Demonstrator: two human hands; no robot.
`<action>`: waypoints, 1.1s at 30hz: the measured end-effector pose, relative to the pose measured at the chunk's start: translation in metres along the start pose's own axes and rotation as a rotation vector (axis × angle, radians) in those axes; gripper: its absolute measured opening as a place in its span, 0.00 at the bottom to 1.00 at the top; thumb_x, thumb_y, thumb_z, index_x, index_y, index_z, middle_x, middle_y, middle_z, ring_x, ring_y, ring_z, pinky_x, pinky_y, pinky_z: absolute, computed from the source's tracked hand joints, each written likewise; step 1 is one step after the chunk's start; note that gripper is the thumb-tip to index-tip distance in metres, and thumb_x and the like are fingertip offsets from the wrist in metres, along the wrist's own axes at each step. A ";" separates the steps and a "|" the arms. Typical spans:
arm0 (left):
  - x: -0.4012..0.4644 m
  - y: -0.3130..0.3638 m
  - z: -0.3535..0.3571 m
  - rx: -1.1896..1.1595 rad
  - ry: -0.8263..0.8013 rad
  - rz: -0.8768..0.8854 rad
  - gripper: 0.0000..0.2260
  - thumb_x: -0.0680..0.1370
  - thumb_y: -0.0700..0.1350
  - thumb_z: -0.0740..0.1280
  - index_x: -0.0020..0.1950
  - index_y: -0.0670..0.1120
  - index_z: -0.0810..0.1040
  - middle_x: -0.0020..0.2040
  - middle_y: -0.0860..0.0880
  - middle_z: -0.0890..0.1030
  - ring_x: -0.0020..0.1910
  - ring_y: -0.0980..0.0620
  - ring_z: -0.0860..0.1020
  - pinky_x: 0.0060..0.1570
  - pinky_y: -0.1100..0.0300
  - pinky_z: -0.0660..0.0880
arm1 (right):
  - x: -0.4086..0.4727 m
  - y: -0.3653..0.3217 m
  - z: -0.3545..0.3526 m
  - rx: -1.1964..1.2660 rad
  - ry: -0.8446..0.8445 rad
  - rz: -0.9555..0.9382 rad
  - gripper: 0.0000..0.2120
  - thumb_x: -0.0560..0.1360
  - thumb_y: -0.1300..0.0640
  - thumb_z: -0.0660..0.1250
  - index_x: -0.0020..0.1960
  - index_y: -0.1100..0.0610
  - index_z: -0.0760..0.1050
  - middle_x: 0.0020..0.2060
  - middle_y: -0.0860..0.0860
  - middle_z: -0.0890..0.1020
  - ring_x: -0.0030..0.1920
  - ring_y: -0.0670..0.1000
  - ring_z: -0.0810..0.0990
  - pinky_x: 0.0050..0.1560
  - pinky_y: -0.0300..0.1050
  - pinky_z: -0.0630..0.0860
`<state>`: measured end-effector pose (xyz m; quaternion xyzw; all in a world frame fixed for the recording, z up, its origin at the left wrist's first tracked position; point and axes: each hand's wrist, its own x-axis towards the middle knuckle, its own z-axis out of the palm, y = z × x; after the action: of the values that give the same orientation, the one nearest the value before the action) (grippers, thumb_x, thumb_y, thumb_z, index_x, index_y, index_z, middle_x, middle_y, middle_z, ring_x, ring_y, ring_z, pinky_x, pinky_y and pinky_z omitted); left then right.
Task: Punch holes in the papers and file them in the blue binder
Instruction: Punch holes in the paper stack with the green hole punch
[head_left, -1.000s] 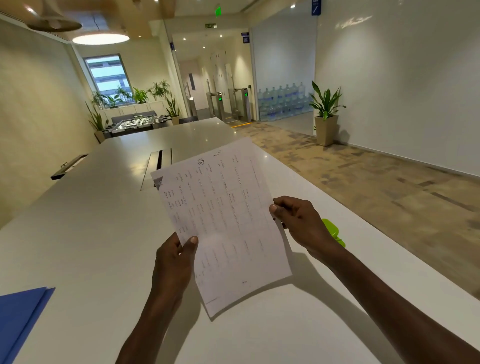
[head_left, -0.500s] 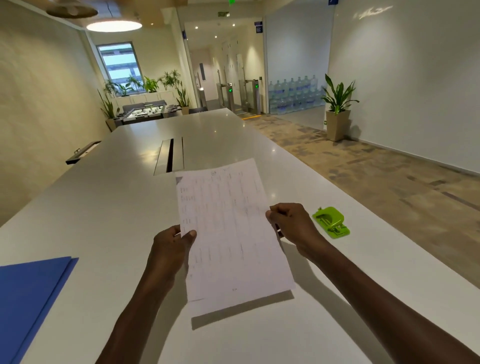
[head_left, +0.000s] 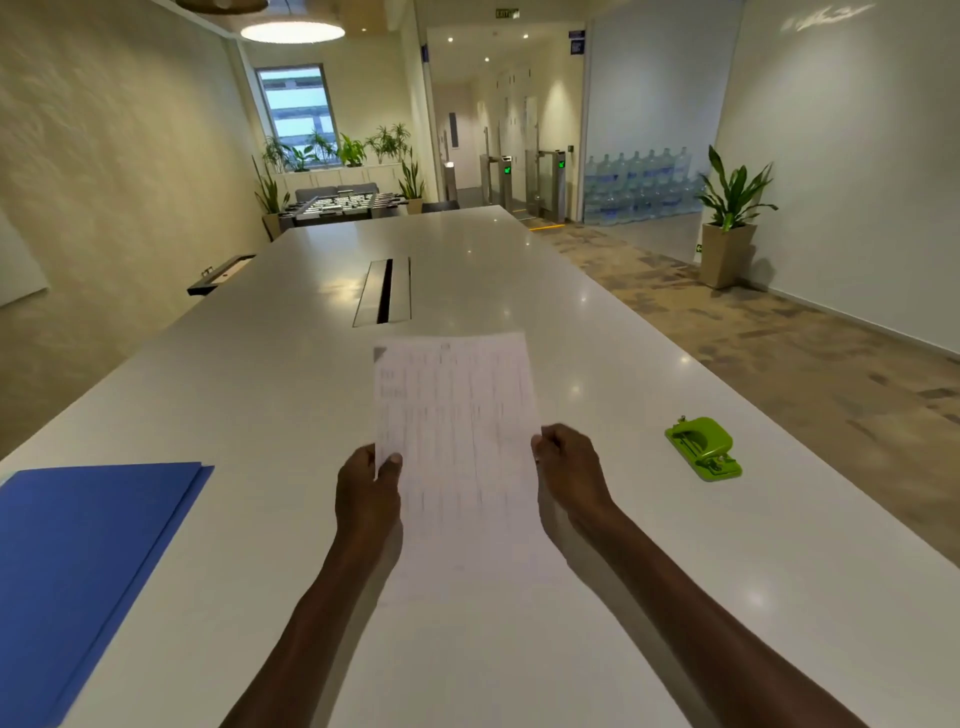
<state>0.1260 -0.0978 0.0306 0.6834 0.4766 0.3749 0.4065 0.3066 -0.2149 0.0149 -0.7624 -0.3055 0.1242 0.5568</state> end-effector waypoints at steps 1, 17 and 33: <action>-0.001 0.008 -0.002 -0.029 0.045 0.049 0.09 0.80 0.43 0.62 0.58 0.41 0.77 0.51 0.46 0.81 0.50 0.44 0.79 0.40 0.60 0.71 | -0.003 -0.014 -0.004 0.041 0.028 -0.065 0.07 0.78 0.57 0.61 0.42 0.57 0.73 0.32 0.50 0.75 0.33 0.47 0.72 0.33 0.39 0.66; -0.040 0.021 0.005 -0.123 0.119 0.230 0.11 0.83 0.43 0.57 0.61 0.38 0.68 0.56 0.47 0.74 0.51 0.51 0.73 0.36 0.79 0.68 | -0.036 -0.025 -0.011 0.215 0.015 -0.232 0.10 0.80 0.57 0.61 0.61 0.53 0.71 0.50 0.42 0.78 0.51 0.39 0.77 0.46 0.25 0.73; -0.016 -0.018 -0.012 0.281 -0.124 -0.110 0.15 0.81 0.42 0.58 0.65 0.37 0.70 0.64 0.38 0.75 0.61 0.39 0.74 0.52 0.57 0.68 | -0.066 -0.010 0.008 -0.094 -0.127 0.098 0.13 0.77 0.63 0.58 0.61 0.58 0.68 0.48 0.49 0.75 0.41 0.46 0.73 0.32 0.30 0.67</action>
<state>0.1046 -0.1070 0.0171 0.7282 0.5350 0.2387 0.3557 0.2476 -0.2470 0.0115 -0.7924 -0.3080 0.1848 0.4931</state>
